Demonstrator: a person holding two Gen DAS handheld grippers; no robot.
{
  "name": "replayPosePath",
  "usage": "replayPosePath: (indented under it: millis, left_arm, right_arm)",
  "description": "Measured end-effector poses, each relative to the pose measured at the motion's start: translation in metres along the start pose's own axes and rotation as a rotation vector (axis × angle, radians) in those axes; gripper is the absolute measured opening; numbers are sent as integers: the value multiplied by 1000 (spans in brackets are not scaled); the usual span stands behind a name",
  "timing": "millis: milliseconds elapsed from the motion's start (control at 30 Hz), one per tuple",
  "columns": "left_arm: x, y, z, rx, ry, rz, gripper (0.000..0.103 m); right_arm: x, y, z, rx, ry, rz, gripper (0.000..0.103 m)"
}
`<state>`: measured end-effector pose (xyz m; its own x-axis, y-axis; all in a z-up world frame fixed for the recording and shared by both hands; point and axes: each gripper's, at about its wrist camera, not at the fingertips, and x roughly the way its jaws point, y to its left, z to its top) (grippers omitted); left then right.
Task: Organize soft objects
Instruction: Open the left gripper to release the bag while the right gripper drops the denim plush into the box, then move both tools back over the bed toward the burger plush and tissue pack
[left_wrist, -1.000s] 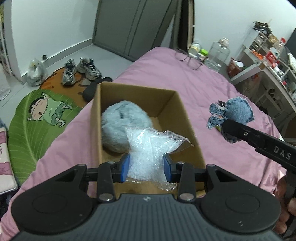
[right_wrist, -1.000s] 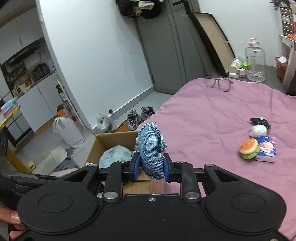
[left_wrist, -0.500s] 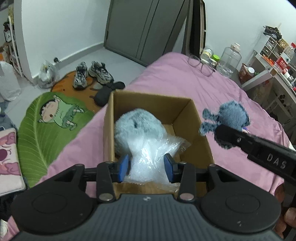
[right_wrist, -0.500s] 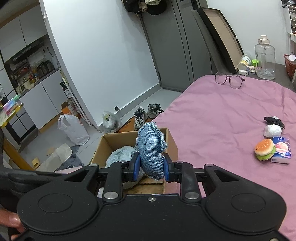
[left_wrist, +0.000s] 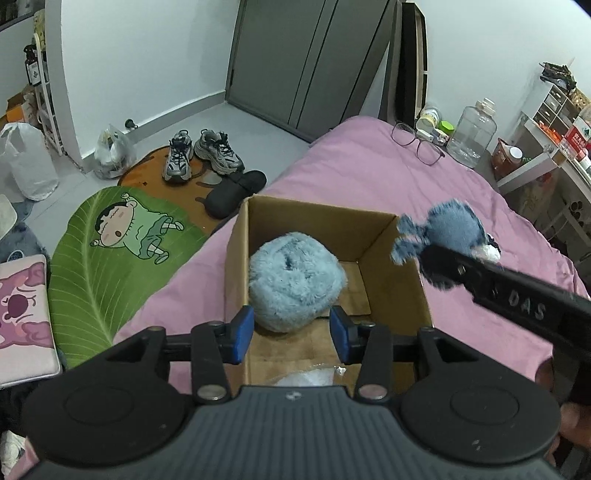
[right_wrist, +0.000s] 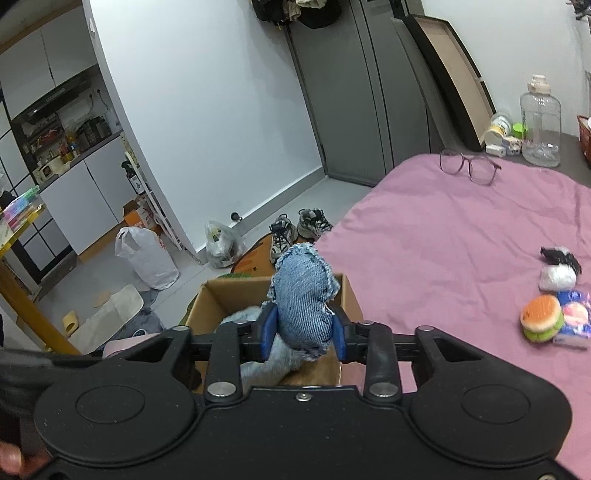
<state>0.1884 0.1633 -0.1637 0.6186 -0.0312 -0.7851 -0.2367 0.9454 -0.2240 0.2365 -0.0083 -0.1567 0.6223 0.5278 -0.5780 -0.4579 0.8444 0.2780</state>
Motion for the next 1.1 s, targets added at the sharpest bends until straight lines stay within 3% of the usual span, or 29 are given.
replayPosePath:
  millis: [100, 233, 400, 700, 967, 1100]
  left_arm:
    - [0, -1, 1, -5, -2, 4, 52]
    - [-1, -1, 3, -19, -1, 3, 61]
    - [-3, -6, 4, -23, -7, 3, 67]
    - [-6, -37, 8, 26, -4, -19, 81]
    - [-8, -75, 18, 86, -7, -85, 102]
    - [-5, -97, 27, 135, 17, -107, 103]
  right_arm:
    - [-2, -1, 4, 0, -20, -6, 55]
    - [-6, -7, 3, 1, -13, -20, 58]
    - [-20, -17, -2, -29, -18, -57, 80]
    - [-40, -55, 4, 61, 9, -71, 88]
    - [-67, -101, 17, 59, -14, -157, 103]
    - [-68, -130, 17, 115, -17, -193, 103]
